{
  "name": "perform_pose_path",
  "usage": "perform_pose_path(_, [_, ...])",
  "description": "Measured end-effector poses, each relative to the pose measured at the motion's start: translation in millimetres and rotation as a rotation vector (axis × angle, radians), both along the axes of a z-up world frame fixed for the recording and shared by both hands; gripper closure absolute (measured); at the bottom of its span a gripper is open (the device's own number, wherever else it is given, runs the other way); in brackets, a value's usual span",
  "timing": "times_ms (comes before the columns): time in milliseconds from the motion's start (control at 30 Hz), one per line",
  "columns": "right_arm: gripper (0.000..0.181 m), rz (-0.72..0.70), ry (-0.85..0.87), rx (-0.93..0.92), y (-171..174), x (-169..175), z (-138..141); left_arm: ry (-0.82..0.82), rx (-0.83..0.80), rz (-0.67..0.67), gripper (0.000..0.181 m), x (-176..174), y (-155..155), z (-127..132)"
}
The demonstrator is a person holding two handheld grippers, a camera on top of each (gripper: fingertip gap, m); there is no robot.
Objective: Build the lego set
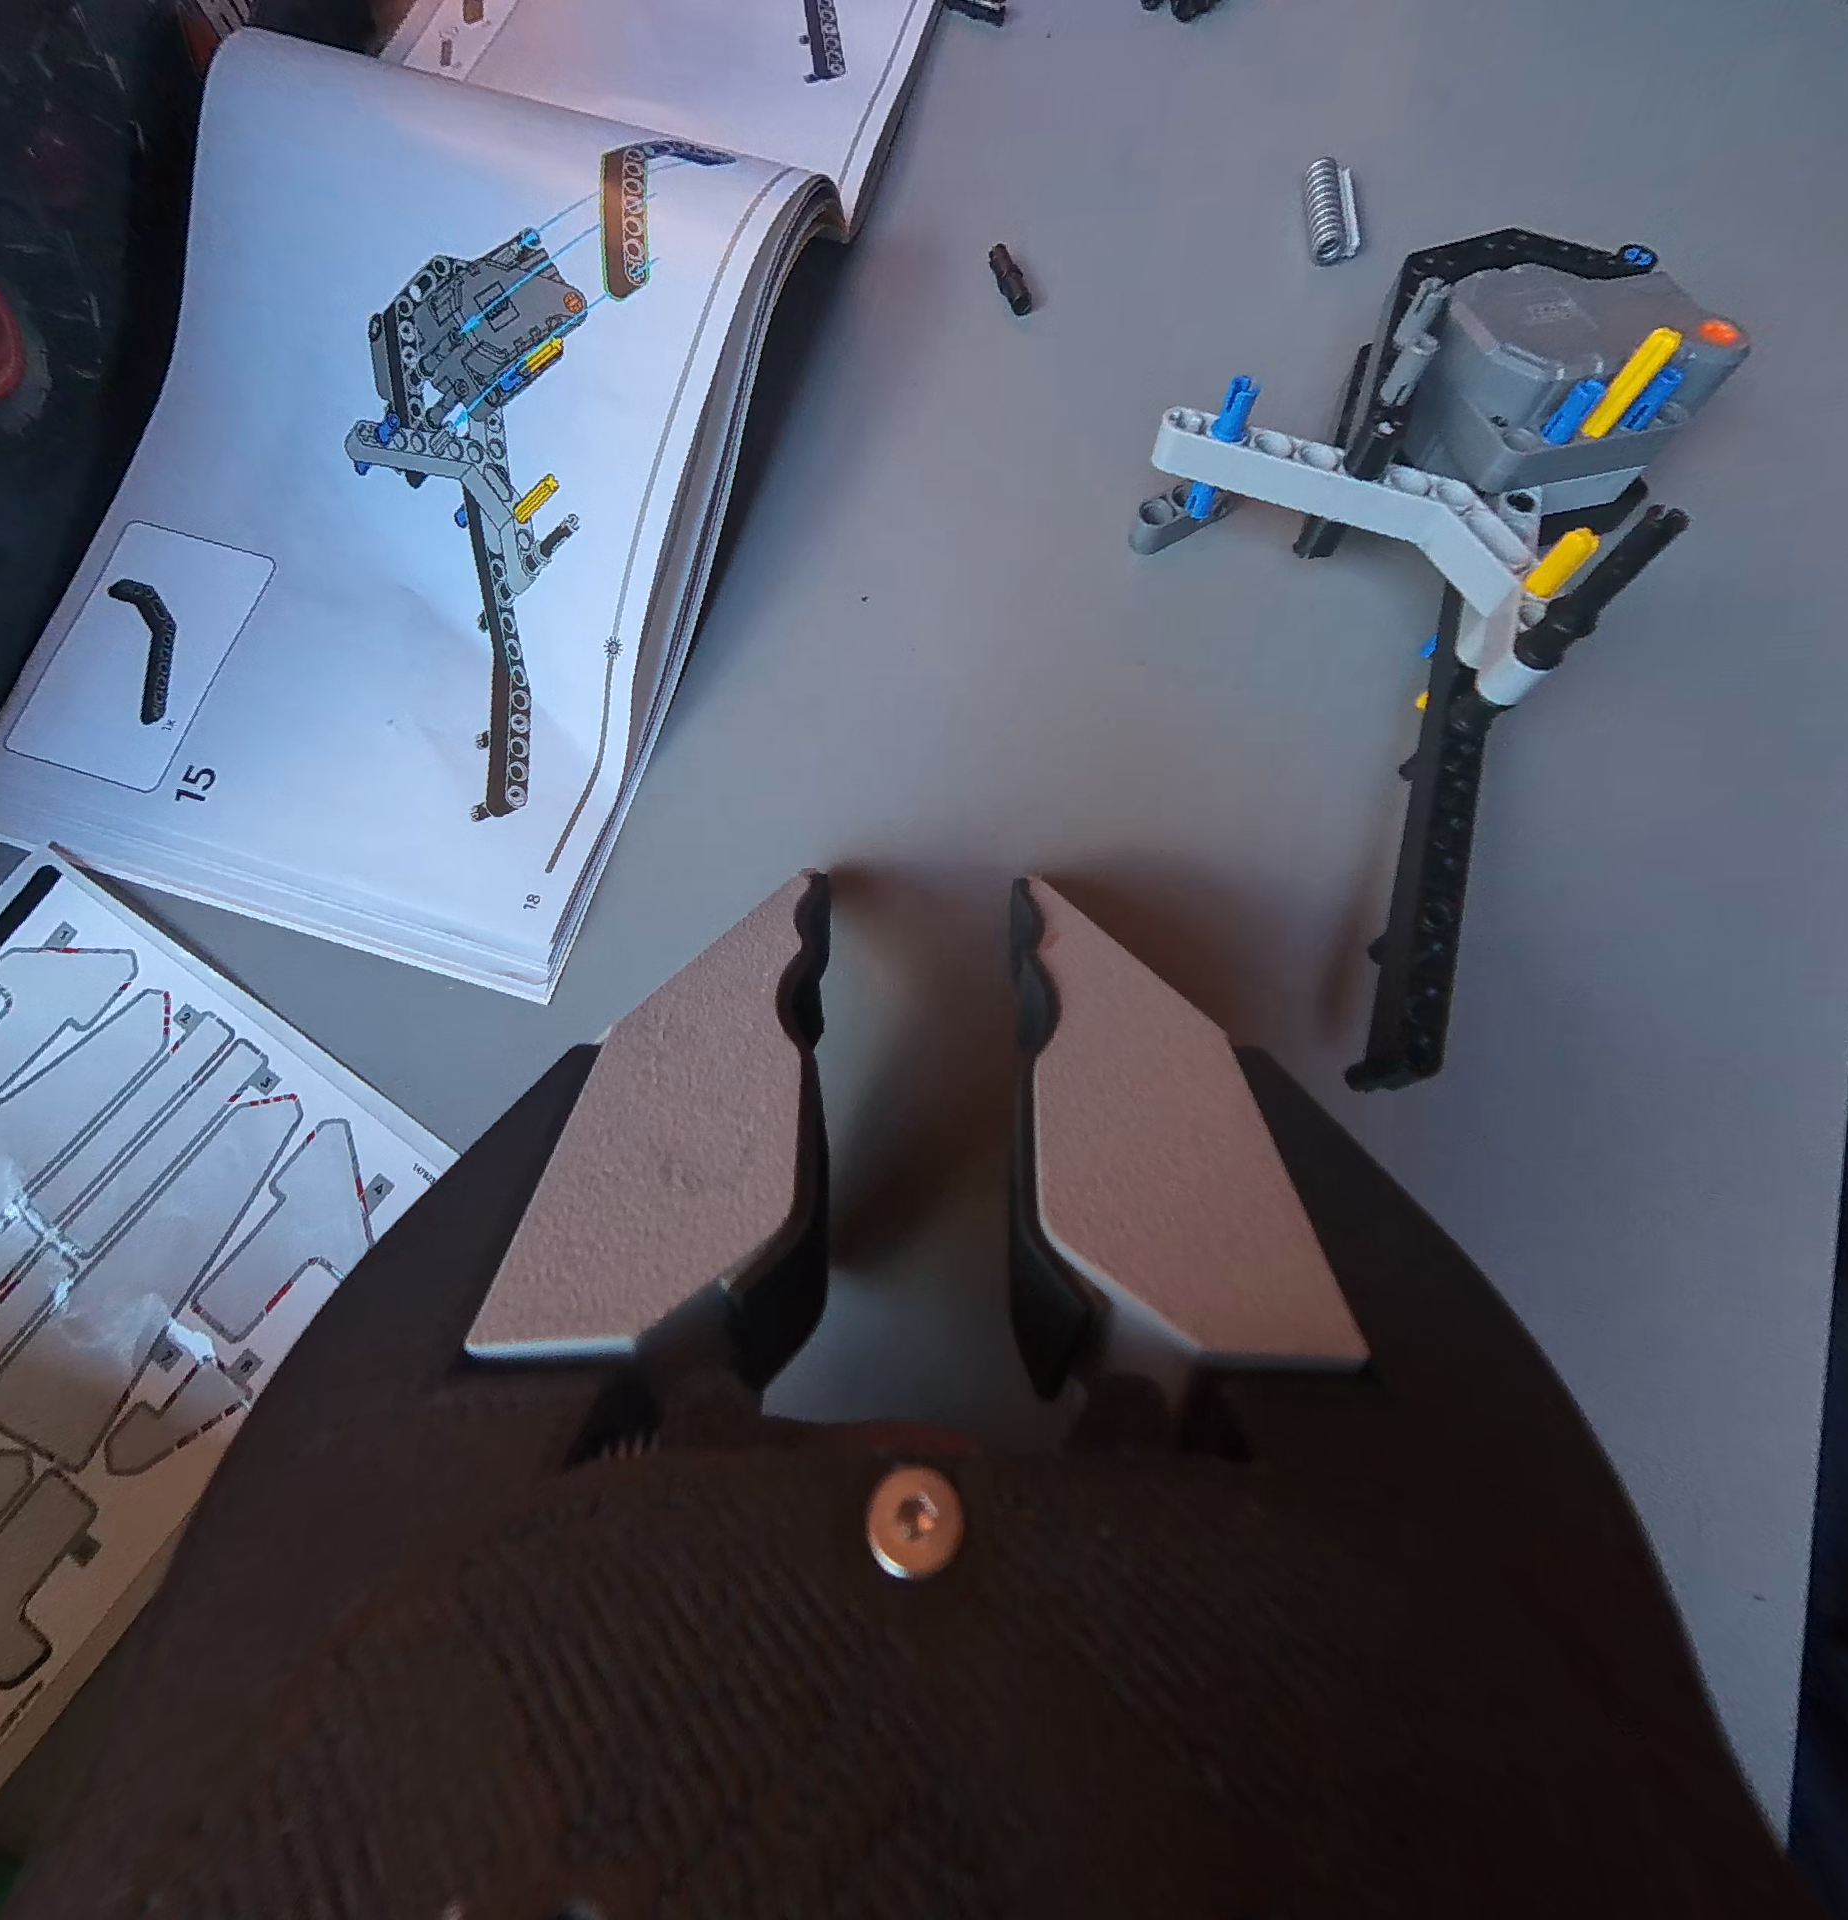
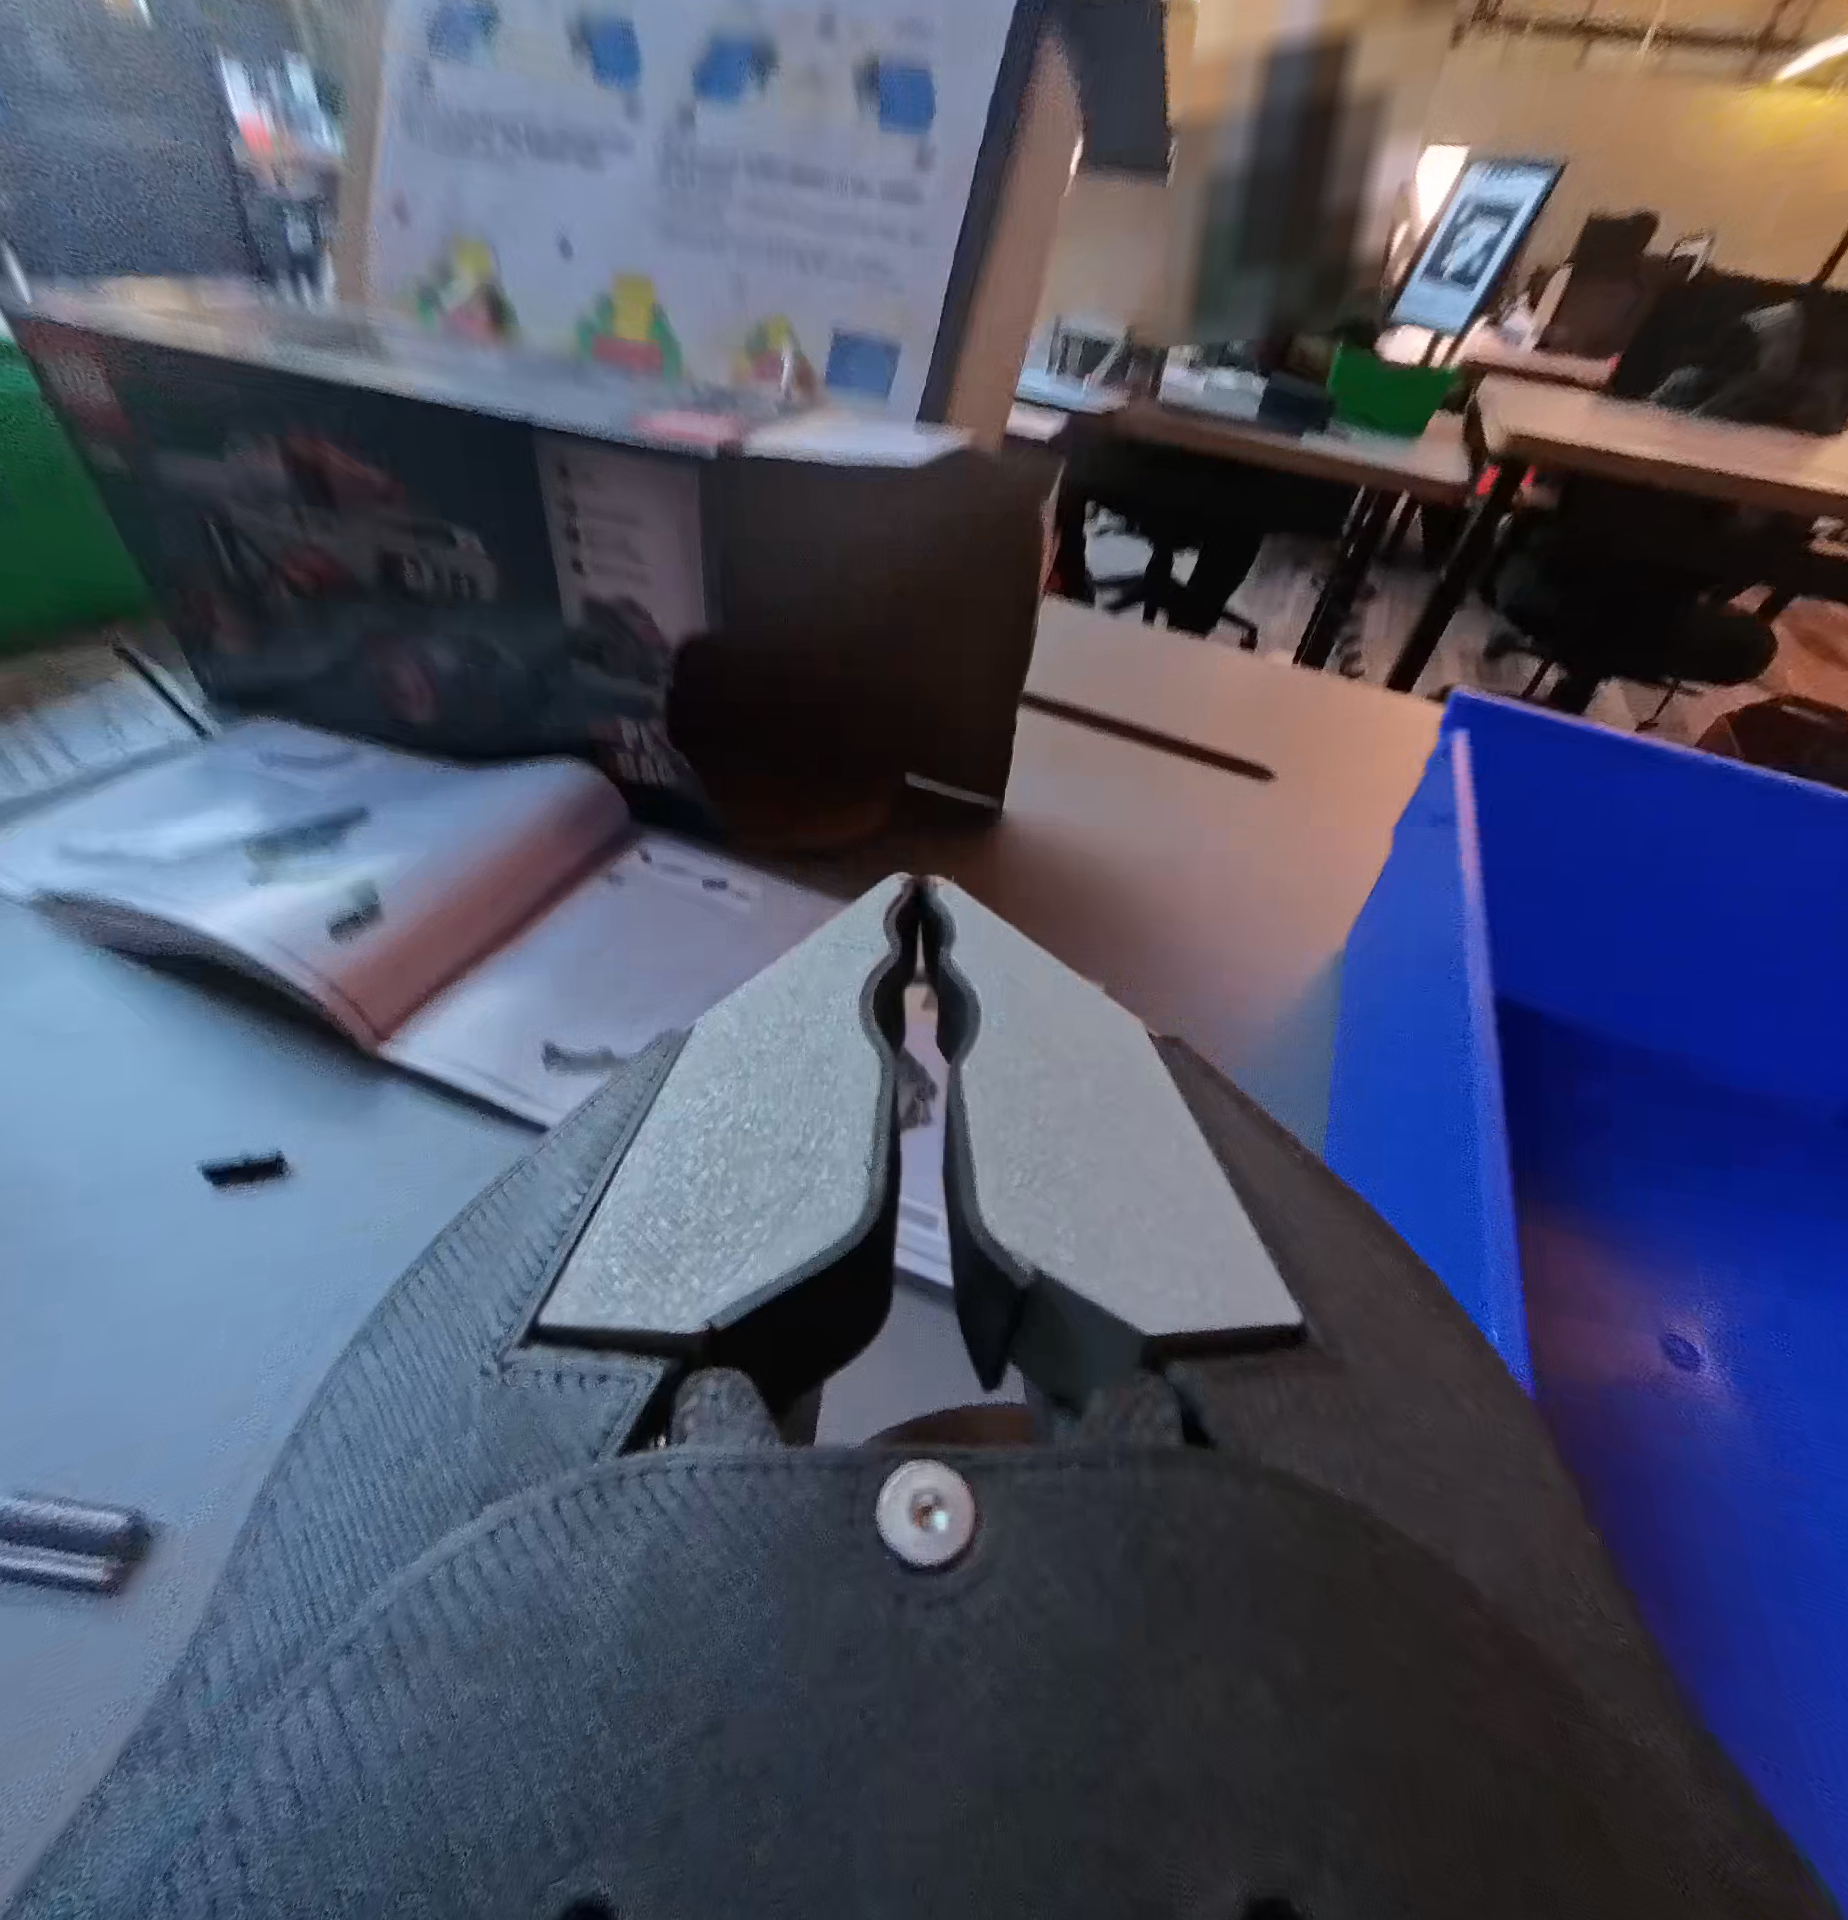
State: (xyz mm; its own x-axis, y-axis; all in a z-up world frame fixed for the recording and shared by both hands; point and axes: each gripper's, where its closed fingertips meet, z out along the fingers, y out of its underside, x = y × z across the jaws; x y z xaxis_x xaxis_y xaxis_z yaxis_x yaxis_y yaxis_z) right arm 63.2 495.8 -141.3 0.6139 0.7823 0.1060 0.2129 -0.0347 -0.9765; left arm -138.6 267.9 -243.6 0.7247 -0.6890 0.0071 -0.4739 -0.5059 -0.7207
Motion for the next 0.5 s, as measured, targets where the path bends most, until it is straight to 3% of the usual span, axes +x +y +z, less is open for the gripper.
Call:
perform_pose_path(100, [0.181, -0.018, -0.240, -0.068, 17, 1, -43, -0.004, -0.004, 0.000, 0.148, 0, 0, 0])
perform_pose_path(200, [0.181, 0.031, -0.344, -0.114, 22, -8, -65, -0.004, -0.004, -0.001, 0.147, 0, 0, 0])
perform_pose_path(367, [0.181, 0.088, -0.450, -0.065, 11, -33, -75, -0.004, -0.005, 0.002, 0.148, 1, 1, 0])
perform_pose_path(500, [0.181, 0.078, -0.567, -0.074, 17, -32, -95, -0.077, 0.003, 0.037, 0.146, 3, 8, 9])
